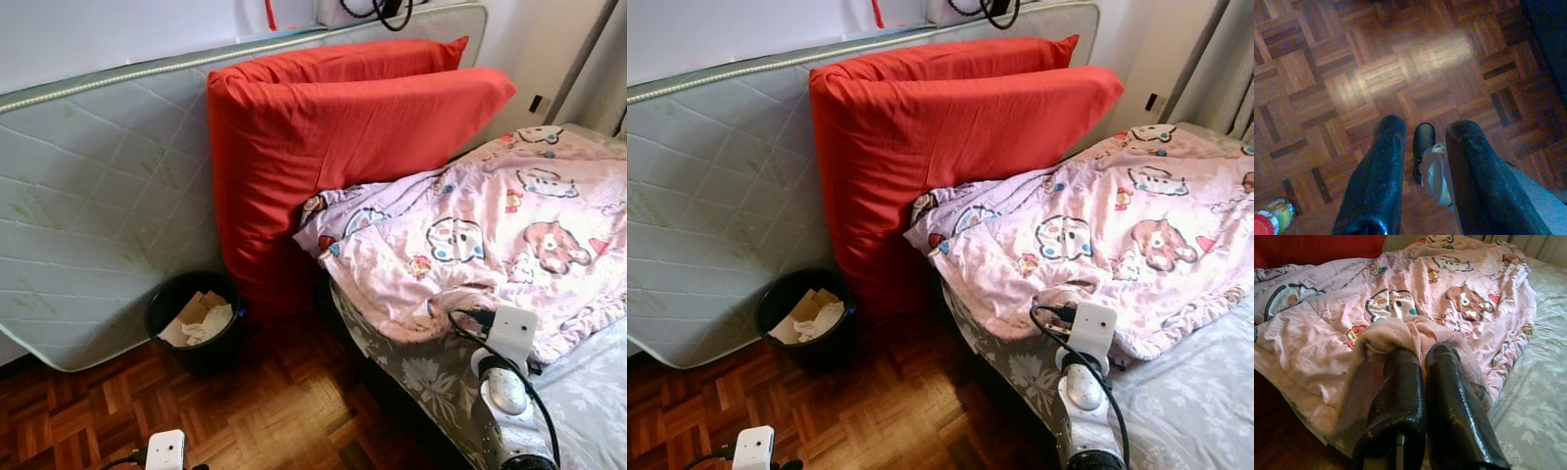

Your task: Clean up the room

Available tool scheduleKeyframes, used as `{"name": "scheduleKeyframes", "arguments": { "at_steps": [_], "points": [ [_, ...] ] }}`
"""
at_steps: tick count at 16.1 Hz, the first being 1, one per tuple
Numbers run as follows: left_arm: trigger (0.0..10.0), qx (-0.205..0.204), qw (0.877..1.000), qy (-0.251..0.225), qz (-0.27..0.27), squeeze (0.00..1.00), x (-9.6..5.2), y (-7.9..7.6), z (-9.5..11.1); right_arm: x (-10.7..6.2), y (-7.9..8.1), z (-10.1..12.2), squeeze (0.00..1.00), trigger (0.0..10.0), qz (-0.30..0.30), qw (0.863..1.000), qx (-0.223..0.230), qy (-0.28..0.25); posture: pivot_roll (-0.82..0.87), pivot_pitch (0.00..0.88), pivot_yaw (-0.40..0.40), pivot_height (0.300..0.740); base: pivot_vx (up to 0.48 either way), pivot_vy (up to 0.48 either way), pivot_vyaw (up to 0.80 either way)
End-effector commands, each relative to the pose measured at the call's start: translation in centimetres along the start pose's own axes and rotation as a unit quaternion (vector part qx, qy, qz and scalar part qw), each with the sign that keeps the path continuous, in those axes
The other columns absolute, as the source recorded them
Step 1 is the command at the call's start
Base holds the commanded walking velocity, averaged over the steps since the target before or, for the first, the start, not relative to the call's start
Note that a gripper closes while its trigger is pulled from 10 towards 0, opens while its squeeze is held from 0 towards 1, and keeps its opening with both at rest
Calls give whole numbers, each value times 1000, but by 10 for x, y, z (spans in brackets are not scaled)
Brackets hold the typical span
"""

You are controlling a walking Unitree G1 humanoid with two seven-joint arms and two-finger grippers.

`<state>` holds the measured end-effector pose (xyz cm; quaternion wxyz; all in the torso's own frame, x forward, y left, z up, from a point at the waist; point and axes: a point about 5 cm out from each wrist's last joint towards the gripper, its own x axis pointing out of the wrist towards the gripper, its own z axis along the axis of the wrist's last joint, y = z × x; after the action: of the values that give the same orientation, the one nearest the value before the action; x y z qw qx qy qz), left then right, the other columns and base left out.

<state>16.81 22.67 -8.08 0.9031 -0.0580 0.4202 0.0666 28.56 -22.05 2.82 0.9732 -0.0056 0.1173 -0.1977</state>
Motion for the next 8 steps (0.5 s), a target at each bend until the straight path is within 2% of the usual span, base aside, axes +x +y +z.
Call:
{"name": "scheduleKeyframes", "arguments": {
  "at_steps": [1,3,5,8],
  "points": [
    [10000,-1,1000,11,1,0,-1,1,-6,0,0,3,0,10000,2,1000,-5,-8,34,0,-2,740,0,0,0],
    [10000,1,1000,10,0,0,-1,0,-6,-2,3,2,0,10000,9,1000,-8,-3,37,0,-4,740,0,0,0],
    [10000,3,1000,11,0,0,-1,1,-5,-5,2,-6,0,10000,5,999,-31,14,34,0,-3,740,0,0,0],
    [10000,6,1000,10,0,0,-1,0,-4,-11,-5,-30,0,10000,-10,995,-60,81,32,0,-2,740,0,0,0]
  ]
}}
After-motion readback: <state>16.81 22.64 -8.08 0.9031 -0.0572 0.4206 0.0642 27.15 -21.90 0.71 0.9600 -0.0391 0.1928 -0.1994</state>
